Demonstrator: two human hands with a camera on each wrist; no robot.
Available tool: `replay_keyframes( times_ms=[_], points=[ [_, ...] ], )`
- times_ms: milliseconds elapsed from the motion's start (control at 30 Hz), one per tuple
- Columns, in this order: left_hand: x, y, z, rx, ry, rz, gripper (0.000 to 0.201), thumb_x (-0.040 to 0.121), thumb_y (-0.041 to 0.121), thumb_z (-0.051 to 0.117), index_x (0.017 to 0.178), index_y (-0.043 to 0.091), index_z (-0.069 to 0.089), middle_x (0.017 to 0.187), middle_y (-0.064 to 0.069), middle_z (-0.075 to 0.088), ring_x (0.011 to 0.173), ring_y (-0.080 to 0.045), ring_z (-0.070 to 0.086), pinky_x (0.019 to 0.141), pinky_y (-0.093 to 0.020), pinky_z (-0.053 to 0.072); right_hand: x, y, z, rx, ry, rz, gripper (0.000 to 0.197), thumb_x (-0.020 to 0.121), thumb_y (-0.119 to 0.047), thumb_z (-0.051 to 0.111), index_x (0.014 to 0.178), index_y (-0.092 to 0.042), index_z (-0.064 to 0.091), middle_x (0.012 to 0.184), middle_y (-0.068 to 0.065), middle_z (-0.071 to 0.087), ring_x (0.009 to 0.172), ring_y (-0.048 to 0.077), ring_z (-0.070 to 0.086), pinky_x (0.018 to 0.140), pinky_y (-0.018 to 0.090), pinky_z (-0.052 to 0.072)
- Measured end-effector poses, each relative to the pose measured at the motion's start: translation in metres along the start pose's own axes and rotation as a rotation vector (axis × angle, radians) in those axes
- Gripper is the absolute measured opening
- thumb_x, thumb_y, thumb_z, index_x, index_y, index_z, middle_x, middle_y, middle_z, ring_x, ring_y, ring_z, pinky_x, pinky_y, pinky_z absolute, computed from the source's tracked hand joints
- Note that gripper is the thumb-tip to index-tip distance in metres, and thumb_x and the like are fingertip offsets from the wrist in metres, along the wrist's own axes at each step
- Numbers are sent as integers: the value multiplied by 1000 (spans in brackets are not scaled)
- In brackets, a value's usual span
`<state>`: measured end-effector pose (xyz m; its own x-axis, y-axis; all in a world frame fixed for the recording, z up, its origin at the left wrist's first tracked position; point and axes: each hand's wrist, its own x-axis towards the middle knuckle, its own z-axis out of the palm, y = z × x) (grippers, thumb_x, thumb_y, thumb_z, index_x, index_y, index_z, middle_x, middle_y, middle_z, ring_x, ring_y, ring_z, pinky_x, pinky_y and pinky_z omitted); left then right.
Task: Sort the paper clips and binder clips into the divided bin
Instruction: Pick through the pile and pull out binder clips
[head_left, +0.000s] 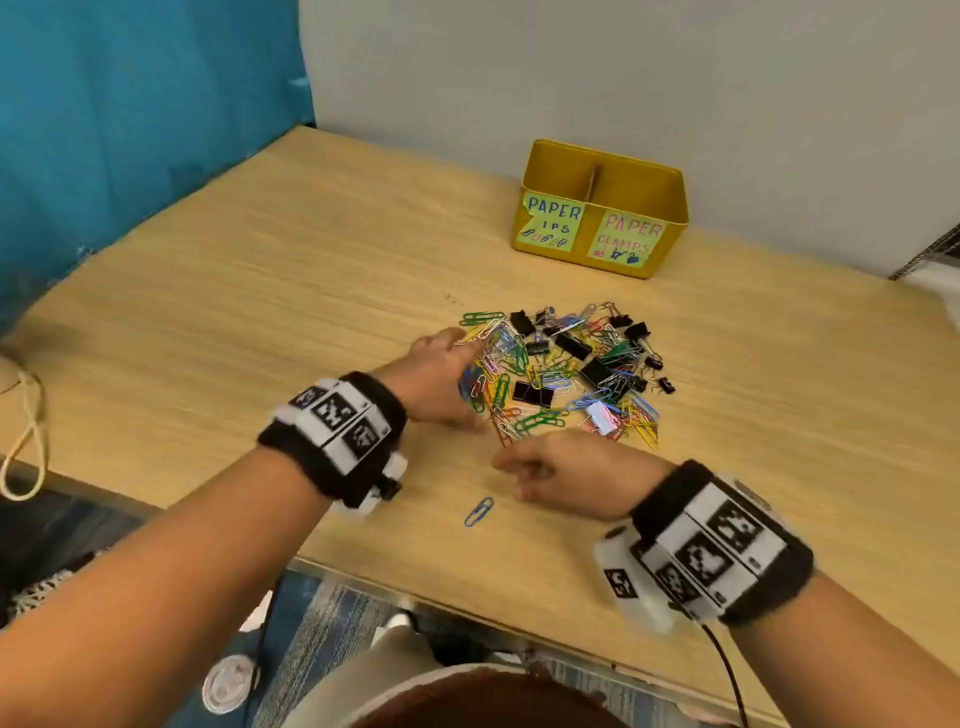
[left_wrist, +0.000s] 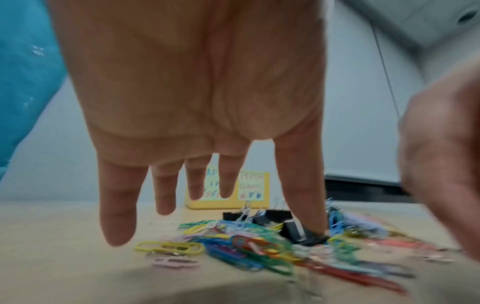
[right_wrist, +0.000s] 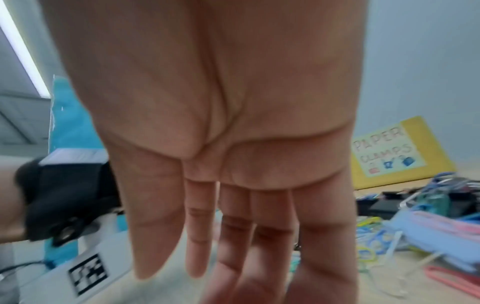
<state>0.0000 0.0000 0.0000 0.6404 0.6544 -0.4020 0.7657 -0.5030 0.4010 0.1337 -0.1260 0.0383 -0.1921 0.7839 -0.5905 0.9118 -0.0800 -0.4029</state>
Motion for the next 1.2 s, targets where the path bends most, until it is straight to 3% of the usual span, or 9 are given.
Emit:
replay_keyframes(
  times_ms=[167, 267, 400, 500, 600, 700, 1033, 1100, 1200],
  points=[
    [53, 6, -21, 54, 75, -42, 75, 90, 37, 51, 149, 22, 8, 159, -4, -7, 147, -30, -2, 118, -54, 13, 62, 0, -8, 167, -116, 57, 39, 90, -11, 53, 128, -12, 52, 71, -7, 55, 61, 15, 53, 70, 29, 44],
    [69, 1, -15, 124, -14, -60, 67, 94, 43, 41, 149, 17, 14, 160, -7, 3, 146, -31, 6, 118, -52, 17, 82, 13, -17, 290, 54, 103, 42, 89, -10, 53, 130, -15, 48, 66, 0, 53, 54, 15, 50, 51, 29, 43],
    [57, -10, -17, 7, -23, 20, 59, 92, 36, 49, 142, 8, 33, 149, -14, 34, 138, -29, 32, 113, -37, 30, 82, 41, -33, 276, 174, 126, 43, 87, -16, 58, 129, -19, 49, 88, 3, 57, 67, 15, 52, 55, 23, 43],
    [40, -23, -21, -70, 11, -34, 91, 74, 51, 67, 146, 18, 23, 146, -12, 32, 136, -29, 31, 112, -42, 32, 79, 57, -41, 227, 261, 178, 36, 83, -18, 65, 118, -15, 54, 95, 0, 53, 77, 14, 52, 60, 22, 45],
    [37, -16, -20, 39, 3, -110, 114, 58, 58, 76, 147, 23, 14, 141, -14, 28, 135, -32, 24, 111, -48, 33, 91, 53, -51, 133, 384, 217, 67, 73, -23, 75, 131, -17, 43, 120, 8, 48, 107, 23, 52, 88, 31, 45],
    [51, -4, -15, 96, 24, -126, 99, 61, 46, 79, 140, 15, 29, 134, -15, 33, 129, -33, 30, 105, -45, 38, 111, 43, -58, 88, 379, 238, 95, 64, -30, 81, 142, -26, 27, 141, 13, 30, 128, 33, 41, 107, 40, 39],
    [68, 12, -12, -10, 46, -66, 32, 87, 4, 53, 118, 1, 55, 120, -19, 60, 111, -32, 57, 90, -33, 45, 124, 46, -61, -232, 357, 4, 39, 82, -14, 64, 121, -13, 60, 120, 13, 56, 113, 28, 55, 93, 32, 43],
    [70, 10, -18, -41, 44, -70, 27, 86, 4, 54, 111, 3, 60, 115, -18, 62, 106, -31, 59, 85, -33, 45, 123, 55, -66, -125, 373, 18, 35, 81, -13, 66, 116, -12, 64, 113, 10, 64, 108, 25, 58, 88, 27, 43],
    [78, 5, -31, -267, 16, -69, 9, 84, 2, 58, 83, 10, 61, 89, -14, 60, 66, -22, 62, 62, -30, 51, 118, 72, -78, 266, 363, 78, 27, 78, -9, 70, 105, -10, 69, 88, 3, 66, 83, 16, 60, 75, 23, 43]
  ],
)
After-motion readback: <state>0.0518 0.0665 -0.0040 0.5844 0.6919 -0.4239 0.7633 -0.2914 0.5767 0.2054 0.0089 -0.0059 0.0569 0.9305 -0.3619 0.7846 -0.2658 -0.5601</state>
